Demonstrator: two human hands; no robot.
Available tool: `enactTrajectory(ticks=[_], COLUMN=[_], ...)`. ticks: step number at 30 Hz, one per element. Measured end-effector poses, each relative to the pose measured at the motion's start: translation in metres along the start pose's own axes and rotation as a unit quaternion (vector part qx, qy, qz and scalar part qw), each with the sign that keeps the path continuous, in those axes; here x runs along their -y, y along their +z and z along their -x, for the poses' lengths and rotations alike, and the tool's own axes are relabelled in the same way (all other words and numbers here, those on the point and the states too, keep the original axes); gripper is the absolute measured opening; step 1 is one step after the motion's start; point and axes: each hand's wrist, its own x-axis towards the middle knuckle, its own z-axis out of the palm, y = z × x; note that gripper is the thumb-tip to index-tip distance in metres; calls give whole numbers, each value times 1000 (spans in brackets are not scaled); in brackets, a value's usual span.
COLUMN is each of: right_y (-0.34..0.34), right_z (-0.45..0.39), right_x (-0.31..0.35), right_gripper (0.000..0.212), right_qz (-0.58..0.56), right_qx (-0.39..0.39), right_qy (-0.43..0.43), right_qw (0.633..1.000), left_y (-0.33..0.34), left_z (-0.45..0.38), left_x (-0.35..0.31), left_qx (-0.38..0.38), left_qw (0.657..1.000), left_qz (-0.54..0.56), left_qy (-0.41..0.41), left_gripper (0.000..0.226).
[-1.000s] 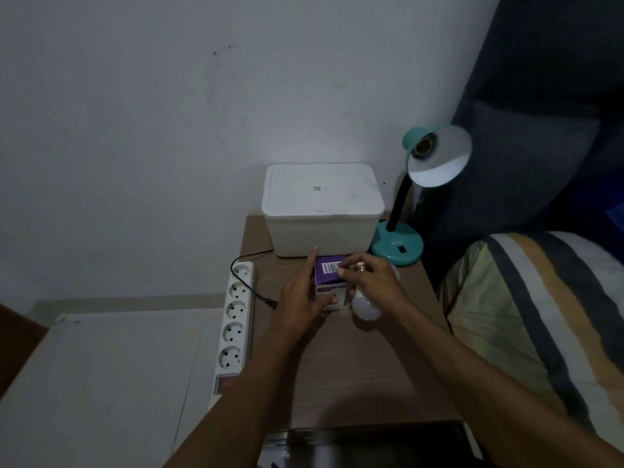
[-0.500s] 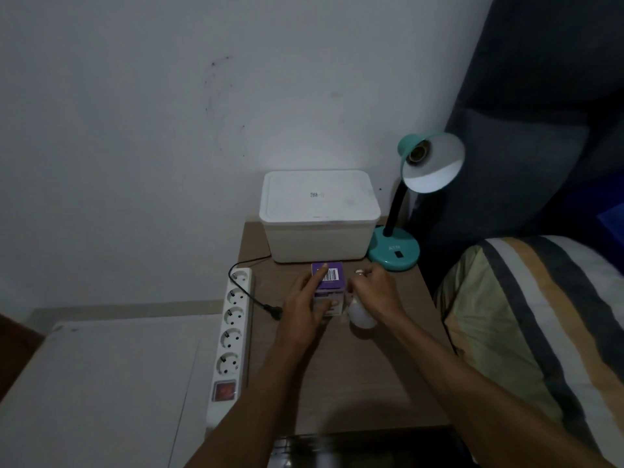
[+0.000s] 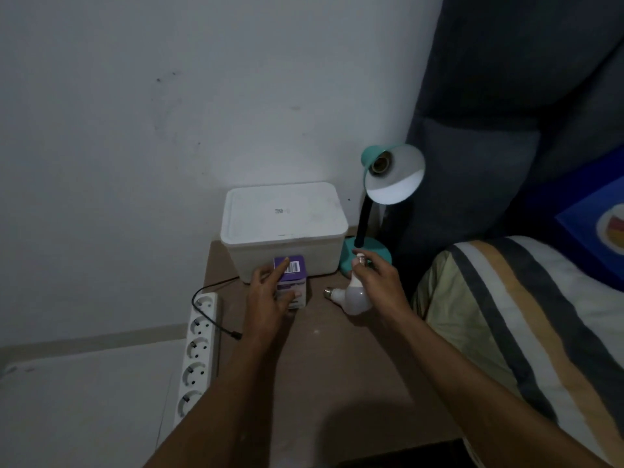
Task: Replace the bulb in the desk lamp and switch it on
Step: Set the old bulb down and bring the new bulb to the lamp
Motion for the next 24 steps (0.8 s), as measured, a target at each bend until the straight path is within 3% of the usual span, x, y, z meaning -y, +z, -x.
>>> enactTrajectory(ticks=[4, 8, 11, 15, 19, 24], right_y=[-10, -21, -36, -57, -72, -78], right_z=[-6, -2, 1, -4, -21, -42], right_x=[-3, 0, 14, 44, 85, 119], right_gripper=[22, 34, 22, 20, 19, 53], right_qz=[1, -2, 9, -18, -17, 86], right_qx=[-28, -76, -84, -110, -127, -78], right_qy=[40, 75, 26, -77, -99, -131], right_qw=[999, 994, 996, 991, 987, 985], left_y=[4, 4, 6, 12, 25, 36], left_z=[6, 19, 24, -4, -46, -95], left_x=[-1, -12, -36, -78, -136, -188], left_qx=[-13, -63, -105, -120, -67, 59], left_qw=[1000, 994, 982, 950, 931, 930], left_qz=[-19, -72, -103, -132, -139, -146], left_qy=[7, 52, 115, 258, 331, 333], left_gripper=[78, 106, 108, 101, 101, 126])
